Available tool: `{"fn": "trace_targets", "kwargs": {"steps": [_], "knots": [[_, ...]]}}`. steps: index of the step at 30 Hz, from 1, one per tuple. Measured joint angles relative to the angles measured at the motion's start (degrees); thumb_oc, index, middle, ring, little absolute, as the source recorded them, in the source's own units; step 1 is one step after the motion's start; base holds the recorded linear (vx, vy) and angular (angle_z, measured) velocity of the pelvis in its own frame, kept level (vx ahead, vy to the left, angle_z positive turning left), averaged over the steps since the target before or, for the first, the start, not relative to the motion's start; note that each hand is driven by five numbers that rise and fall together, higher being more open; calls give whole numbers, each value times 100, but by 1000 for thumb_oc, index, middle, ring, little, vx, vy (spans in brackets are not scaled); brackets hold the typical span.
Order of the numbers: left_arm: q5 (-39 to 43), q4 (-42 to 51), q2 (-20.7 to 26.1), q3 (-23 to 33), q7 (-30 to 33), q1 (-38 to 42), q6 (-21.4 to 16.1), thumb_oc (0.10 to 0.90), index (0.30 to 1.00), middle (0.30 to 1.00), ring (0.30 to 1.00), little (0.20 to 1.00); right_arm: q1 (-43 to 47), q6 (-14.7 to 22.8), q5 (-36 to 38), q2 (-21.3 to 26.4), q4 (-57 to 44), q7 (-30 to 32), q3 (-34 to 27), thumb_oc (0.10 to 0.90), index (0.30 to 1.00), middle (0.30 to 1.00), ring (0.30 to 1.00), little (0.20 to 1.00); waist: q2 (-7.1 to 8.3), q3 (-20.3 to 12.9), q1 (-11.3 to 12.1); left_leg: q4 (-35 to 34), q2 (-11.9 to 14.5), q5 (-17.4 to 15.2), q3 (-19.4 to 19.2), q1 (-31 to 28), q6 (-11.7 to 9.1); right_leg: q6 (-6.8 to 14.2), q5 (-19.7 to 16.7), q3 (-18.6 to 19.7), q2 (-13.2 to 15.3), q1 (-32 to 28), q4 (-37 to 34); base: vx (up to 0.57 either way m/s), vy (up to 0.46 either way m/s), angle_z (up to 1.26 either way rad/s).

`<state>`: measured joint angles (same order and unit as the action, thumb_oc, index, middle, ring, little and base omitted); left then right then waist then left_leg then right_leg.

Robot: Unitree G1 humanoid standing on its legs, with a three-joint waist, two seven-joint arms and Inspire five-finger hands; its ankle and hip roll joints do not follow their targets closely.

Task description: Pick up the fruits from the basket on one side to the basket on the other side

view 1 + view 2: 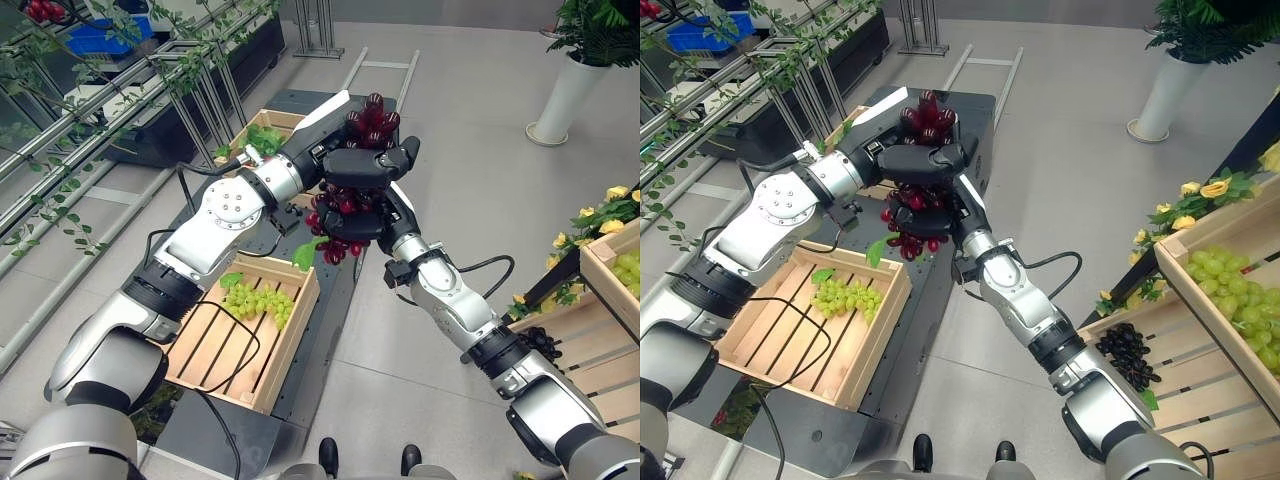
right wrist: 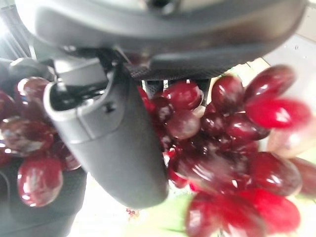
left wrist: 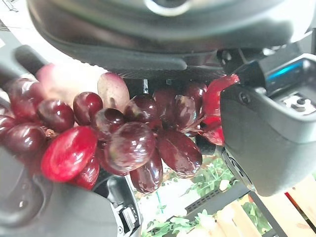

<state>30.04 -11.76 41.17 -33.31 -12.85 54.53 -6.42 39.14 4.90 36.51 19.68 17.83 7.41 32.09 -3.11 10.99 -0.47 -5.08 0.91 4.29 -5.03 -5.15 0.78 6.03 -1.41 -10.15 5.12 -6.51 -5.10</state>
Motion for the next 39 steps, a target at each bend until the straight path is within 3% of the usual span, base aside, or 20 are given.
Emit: {"fn": "trace_targets", "kwargs": {"steps": [10, 11, 12, 13, 31, 39], "knots": [[6, -24, -5, 1, 33, 0, -9, 400, 300, 300, 300, 300, -10, 272, -3, -92, 82, 1, 7, 400, 300, 300, 300, 300, 0, 0, -15, 0, 1, 0, -15, -23, 0, 0, -3, 17, -3, -10, 0, 0, 0, 0], [7, -61, -7, 1, 33, 0, -11, 444, 366, 366, 366, 366, -12, 293, -7, -110, 124, 2, 6, 400, 300, 300, 300, 300, 0, 0, -28, 0, 1, 0, -20, -24, 0, -1, -6, 23, -6, -6, 0, 24, 11, -3], [11, -91, -8, 1, 33, 0, -15, 573, 559, 559, 559, 559, -16, 296, -8, -115, 137, 3, 6, 400, 300, 300, 300, 300, 0, 0, -38, 0, 2, 0, -23, -26, 0, 0, -6, 28, -6, -6, 0, 27, 15, -4], [14, -211, -10, 1, 53, 0, -18, 800, 900, 900, 900, 900, -23, 297, -8, -151, 171, 3, 6, 400, 300, 300, 300, 300, 0, 0, -40, 0, 3, 0, -35, -32, 0, -1, -10, 41, -8, -4, 0, 19, 13, -4], [-118, -1959, -292, 522, 1375, -49, -317, 800, 900, 900, 900, 900, -405, 292, -26, -79, 174, 286, -33, 400, 300, 300, 300, 300, 2, -6, -218, -2, 32, -4, -355, -49, -2, -17, -178, 494, -48, 207, 0, 26, 32, -14], [-126, -2547, -512, 1201, 2478, -481, -401, 800, 900, 900, 900, 900, -518, 179, -183, 26, 174, 282, -47, 400, 300, 300, 300, 300, 57, -36, -544, -6, 70, -16, -545, -88, -16, -17, -266, 731, -82, 301, 0, 24, 44, -17]]}}
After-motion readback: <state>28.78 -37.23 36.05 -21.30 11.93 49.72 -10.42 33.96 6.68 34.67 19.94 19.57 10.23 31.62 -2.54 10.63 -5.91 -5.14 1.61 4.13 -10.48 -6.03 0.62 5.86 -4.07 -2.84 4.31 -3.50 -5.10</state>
